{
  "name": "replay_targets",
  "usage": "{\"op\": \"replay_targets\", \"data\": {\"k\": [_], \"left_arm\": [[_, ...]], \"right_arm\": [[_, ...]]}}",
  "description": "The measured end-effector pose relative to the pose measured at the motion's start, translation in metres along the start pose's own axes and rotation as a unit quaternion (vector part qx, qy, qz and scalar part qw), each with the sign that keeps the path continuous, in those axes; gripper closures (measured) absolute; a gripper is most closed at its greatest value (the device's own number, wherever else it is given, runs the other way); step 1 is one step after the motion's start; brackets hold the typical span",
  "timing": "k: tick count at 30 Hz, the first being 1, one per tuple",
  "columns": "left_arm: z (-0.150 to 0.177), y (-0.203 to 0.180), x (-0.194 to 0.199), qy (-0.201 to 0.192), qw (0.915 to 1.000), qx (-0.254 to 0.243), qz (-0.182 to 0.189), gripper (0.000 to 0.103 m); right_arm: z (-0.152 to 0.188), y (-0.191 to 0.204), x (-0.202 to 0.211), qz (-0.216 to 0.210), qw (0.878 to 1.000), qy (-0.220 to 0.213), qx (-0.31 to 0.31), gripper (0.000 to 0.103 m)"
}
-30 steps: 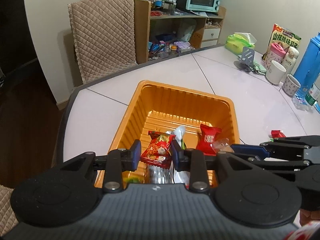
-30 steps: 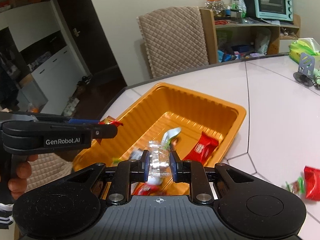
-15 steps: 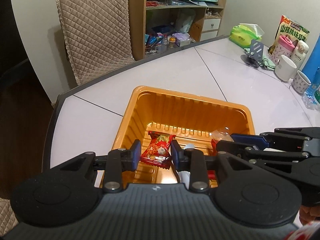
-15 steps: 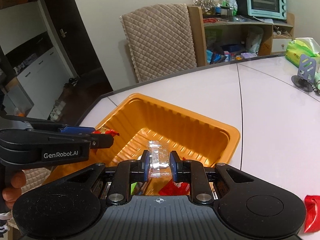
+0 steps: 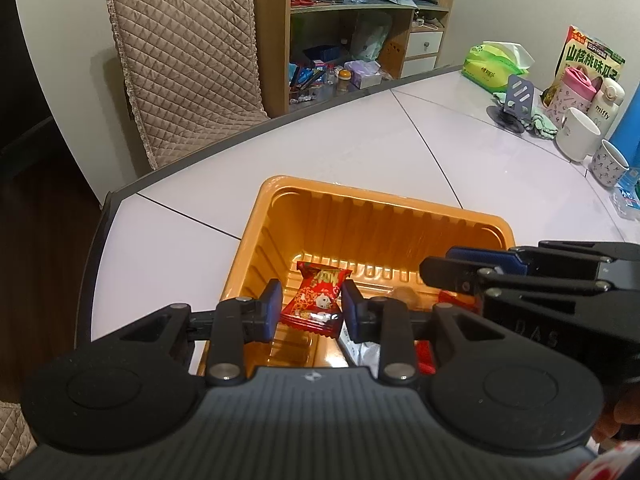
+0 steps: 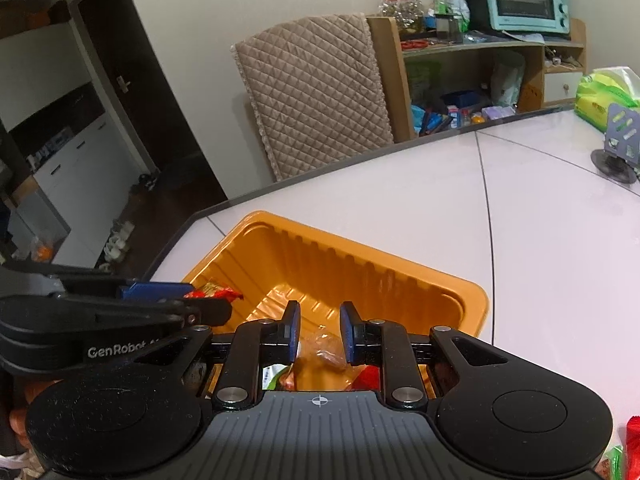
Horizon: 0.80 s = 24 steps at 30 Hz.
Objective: Organize snacks
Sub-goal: 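Lower the red printed candy and clear packet into the tray and open both tools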
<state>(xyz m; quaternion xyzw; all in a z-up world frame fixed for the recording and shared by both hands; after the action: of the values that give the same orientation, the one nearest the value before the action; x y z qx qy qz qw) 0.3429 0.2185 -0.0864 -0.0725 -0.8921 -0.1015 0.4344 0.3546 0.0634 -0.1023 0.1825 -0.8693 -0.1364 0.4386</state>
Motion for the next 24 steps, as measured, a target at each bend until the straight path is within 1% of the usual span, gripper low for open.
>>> {"op": "replay_targets", "data": {"k": [8,17,20,24], "left_arm": [[0.002,-0.001,-0.001,0.003,1.0000,0.000,0.000,0.074],[-0.001,-0.004,0.002,-0.005,1.0000,-0.001,0.001,0.074],[-0.001,-0.005,0.005,-0.007,1.0000,-0.001,-0.002,0.064],[0.000,-0.005,0.009,-0.008,1.0000,0.002,-0.004,0.060]], "right_arm": [[-0.002,-0.011,0.007,0.011,1.000,0.008,-0.012,0.081],[0.005,-0.011,0.014,0.013,1.000,0.011,-0.012,0.081],[0.005,-0.009,0.016,0.014,1.000,0.010,-0.011,0.081],[0.005,-0.008,0.018,0.012,1.000,0.012,-0.010,0.080]]}}
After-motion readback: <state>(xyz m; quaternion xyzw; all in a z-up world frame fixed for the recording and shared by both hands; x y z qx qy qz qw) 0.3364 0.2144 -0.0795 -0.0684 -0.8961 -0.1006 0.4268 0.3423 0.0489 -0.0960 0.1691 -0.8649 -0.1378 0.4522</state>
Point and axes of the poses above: each gripper's, at about its wrist camera, not at the fingertips, and x roughly against the way its jaws point, y to its left, z to its underside, the point moved 1 cm from there along -x, roughly the way its jaws point, and after that the axes turned 15 degrees about -x, right-handed, at the moved point
